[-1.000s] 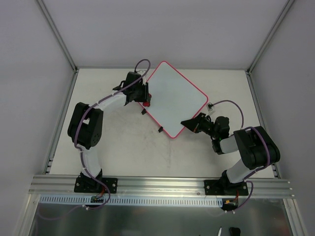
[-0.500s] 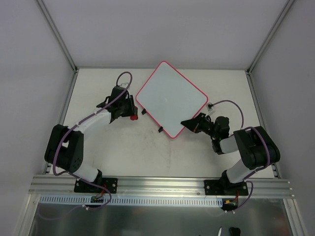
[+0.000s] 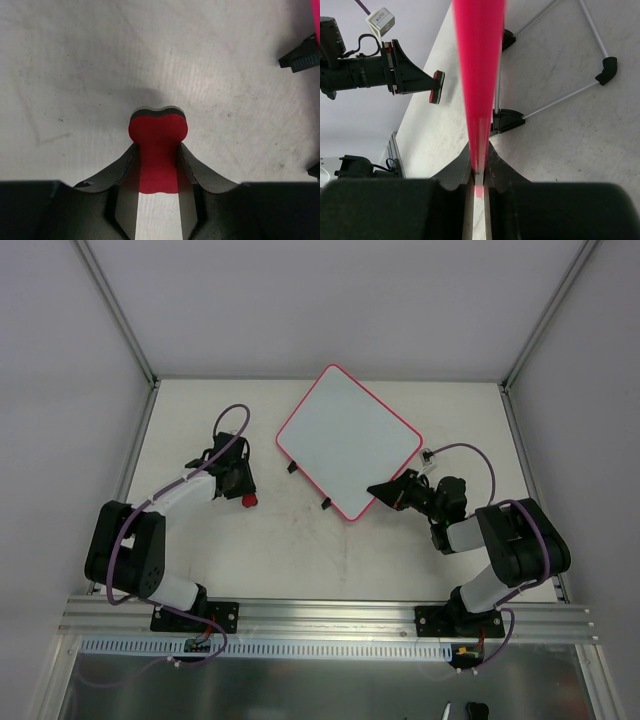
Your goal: Erase the whiteboard
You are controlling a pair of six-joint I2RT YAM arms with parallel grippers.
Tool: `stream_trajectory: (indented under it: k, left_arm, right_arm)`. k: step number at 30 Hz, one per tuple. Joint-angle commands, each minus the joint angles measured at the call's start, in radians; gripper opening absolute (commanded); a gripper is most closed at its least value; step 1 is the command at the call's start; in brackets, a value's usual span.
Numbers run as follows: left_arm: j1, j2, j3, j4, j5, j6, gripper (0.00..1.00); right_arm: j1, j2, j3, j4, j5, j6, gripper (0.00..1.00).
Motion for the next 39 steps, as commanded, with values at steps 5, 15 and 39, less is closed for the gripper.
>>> stream_trajectory:
  k: [5, 15, 39]
  left_arm:
    - [0.012, 0.04, -0.006, -0.047, 0.014, -0.01, 0.21]
    - [0.012, 0.065, -0.008, -0.058, 0.004, 0.016, 0.39]
    - [0.01, -0.144, -0.095, -0.053, -0.136, 0.02, 0.58]
  right_arm:
    - [0.01, -0.034, 0.014, 0.264, -0.031, -0.03, 0.0]
    - [0.01, -0.034, 0.016, 0.264, -0.031, -0.03, 0.0]
    - [0.008, -0.031, 0.014, 0.264, -0.018, -0.035, 0.22]
